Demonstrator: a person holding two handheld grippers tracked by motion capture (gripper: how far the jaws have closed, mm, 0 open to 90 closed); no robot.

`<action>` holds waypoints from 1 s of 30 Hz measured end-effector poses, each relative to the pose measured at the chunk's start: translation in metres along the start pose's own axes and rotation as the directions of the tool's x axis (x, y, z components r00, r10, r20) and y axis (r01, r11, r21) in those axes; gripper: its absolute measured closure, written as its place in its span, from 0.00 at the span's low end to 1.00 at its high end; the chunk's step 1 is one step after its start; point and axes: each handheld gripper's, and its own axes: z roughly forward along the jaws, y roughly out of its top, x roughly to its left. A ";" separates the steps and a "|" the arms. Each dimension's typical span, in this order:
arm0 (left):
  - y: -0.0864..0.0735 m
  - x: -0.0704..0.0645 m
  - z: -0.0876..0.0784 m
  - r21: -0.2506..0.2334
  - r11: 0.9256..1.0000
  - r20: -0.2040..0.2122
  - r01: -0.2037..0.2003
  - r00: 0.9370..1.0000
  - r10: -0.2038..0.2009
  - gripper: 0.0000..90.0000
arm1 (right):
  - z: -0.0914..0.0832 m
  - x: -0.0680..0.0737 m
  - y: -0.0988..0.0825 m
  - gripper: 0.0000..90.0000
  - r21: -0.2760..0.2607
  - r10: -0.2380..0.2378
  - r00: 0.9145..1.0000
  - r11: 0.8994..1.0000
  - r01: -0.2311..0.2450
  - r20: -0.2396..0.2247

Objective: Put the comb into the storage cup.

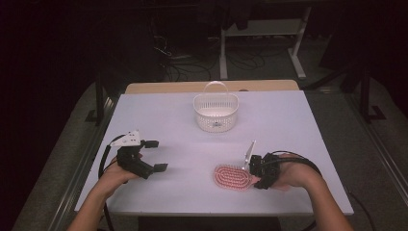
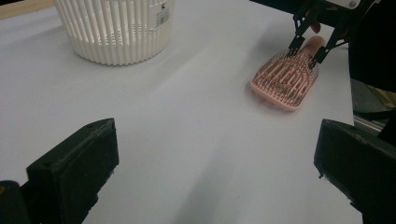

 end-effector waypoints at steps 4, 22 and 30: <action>0.000 0.000 -0.001 -0.002 1.000 0.001 0.001 1.000 -0.001 0.00 | 0.001 0.000 0.002 0.70 0.010 -0.006 1.000 1.000 0.006 0.004; 0.000 -0.001 0.000 -0.001 1.000 0.002 -0.004 1.000 0.004 0.00 | 0.005 0.000 0.009 0.74 0.043 -0.006 1.000 0.999 0.006 -0.006; 0.000 -0.001 -0.001 -0.001 1.000 0.002 -0.005 1.000 0.005 0.00 | 0.005 0.001 0.010 0.75 0.051 -0.018 1.000 0.999 0.018 -0.002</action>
